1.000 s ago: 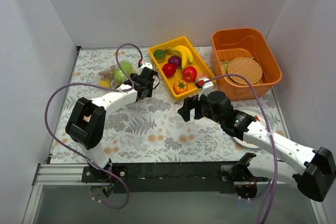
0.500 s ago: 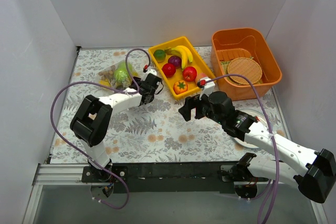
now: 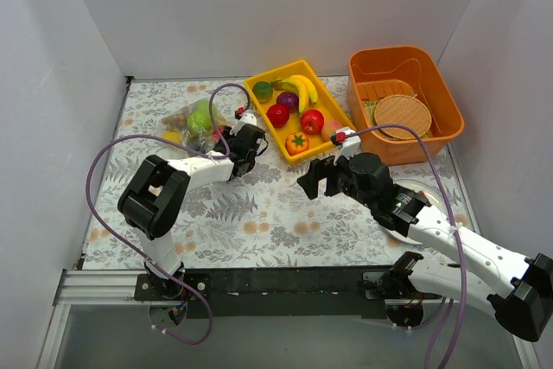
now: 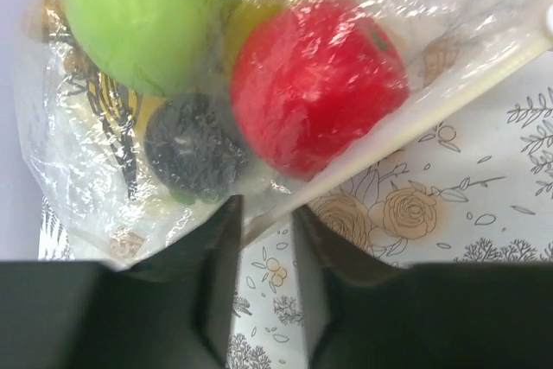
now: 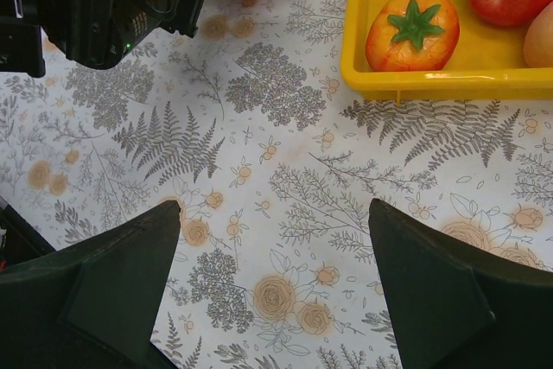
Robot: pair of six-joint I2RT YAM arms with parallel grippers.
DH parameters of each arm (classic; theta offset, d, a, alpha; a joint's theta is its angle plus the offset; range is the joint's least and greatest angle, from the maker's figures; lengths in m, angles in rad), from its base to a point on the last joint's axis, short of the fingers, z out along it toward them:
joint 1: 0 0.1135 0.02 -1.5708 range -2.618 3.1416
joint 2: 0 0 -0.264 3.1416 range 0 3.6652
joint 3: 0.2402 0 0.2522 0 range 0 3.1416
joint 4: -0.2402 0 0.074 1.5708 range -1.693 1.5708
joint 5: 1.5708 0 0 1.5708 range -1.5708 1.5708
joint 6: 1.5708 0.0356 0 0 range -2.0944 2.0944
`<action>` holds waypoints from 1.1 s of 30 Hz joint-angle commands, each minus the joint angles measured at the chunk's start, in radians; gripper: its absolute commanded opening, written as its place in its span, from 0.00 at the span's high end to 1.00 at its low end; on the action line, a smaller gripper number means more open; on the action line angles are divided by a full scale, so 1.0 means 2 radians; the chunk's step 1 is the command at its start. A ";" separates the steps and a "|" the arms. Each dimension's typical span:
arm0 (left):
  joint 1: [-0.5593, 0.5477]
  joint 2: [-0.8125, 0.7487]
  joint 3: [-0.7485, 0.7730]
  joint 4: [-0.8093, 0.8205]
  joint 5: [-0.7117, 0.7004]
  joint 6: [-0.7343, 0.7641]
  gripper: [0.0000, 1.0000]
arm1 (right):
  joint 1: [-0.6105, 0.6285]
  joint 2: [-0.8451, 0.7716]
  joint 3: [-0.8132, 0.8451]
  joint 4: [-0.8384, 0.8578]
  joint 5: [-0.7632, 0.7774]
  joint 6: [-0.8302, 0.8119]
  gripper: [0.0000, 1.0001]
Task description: Open the zip-top bag and remove the fake food
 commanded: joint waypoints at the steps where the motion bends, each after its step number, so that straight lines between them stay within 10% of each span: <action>1: 0.001 0.000 0.009 0.025 -0.011 0.019 0.79 | -0.001 -0.014 -0.007 0.011 0.012 0.000 0.03; 5: 0.001 -0.022 0.029 -0.024 0.028 -0.008 1.00 | 0.000 -0.013 -0.007 0.014 0.011 0.001 0.03; 25: -0.002 -0.300 0.083 -0.327 0.427 -0.171 1.00 | -0.007 0.037 0.089 0.007 0.017 -0.073 0.09; 33: -0.002 -0.342 0.114 -0.331 0.489 -0.103 1.00 | -0.095 0.019 0.031 0.160 -0.195 -0.148 0.12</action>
